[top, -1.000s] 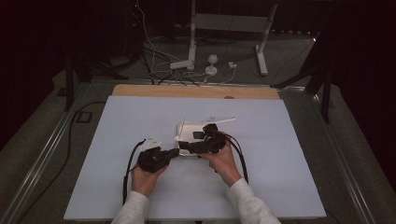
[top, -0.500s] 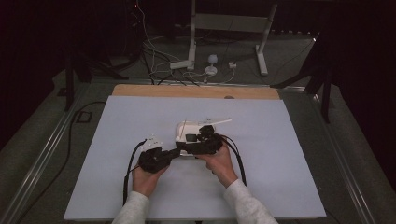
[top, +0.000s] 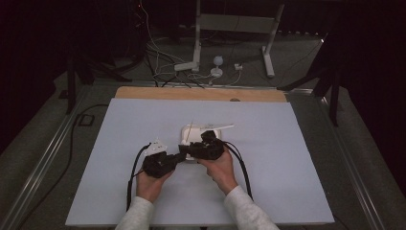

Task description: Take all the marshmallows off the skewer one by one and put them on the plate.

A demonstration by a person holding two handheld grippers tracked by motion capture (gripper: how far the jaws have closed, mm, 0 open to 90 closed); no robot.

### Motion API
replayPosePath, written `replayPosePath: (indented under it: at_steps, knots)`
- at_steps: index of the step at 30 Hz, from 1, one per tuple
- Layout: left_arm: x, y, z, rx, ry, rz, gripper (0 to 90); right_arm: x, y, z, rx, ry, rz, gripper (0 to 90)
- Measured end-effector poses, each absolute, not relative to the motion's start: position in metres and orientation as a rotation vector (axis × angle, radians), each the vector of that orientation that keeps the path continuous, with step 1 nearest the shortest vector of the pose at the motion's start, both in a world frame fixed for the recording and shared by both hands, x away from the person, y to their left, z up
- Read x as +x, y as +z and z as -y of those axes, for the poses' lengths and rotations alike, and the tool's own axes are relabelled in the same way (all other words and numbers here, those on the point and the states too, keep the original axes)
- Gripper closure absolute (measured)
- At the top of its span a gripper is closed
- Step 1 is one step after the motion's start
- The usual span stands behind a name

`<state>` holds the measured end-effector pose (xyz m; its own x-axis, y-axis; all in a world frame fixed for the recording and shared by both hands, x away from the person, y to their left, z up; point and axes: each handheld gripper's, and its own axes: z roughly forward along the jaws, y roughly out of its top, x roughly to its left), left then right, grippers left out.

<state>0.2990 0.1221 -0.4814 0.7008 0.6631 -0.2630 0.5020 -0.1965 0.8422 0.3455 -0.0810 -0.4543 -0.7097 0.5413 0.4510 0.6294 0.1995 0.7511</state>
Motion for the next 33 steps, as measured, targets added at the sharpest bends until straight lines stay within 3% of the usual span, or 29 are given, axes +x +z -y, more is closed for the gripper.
replayPosePath:
  at_steps: [17, 19, 25, 33]
  knots:
    - [0.298, -0.481, -0.122, 1.869, 0.205, -0.897, 90.0, 0.343, -0.448, 0.084, -1.194, -1.596, 2.356, 79.3]
    - [0.297, -0.484, -0.118, 1.936, 0.24, -0.902, 90.0, 0.344, -0.447, 0.086, -1.212, -1.62, 2.351, 79.9]
    - [0.297, -0.488, -0.112, 1.938, 0.223, -0.883, 90.0, 0.354, -0.425, 0.112, -1.283, -1.707, 2.267, 80.4]
    - [0.296, -0.486, -0.112, 1.929, 0.232, -0.867, 90.0, 0.356, -0.419, 0.115, -1.258, -1.693, 2.315, 80.4]
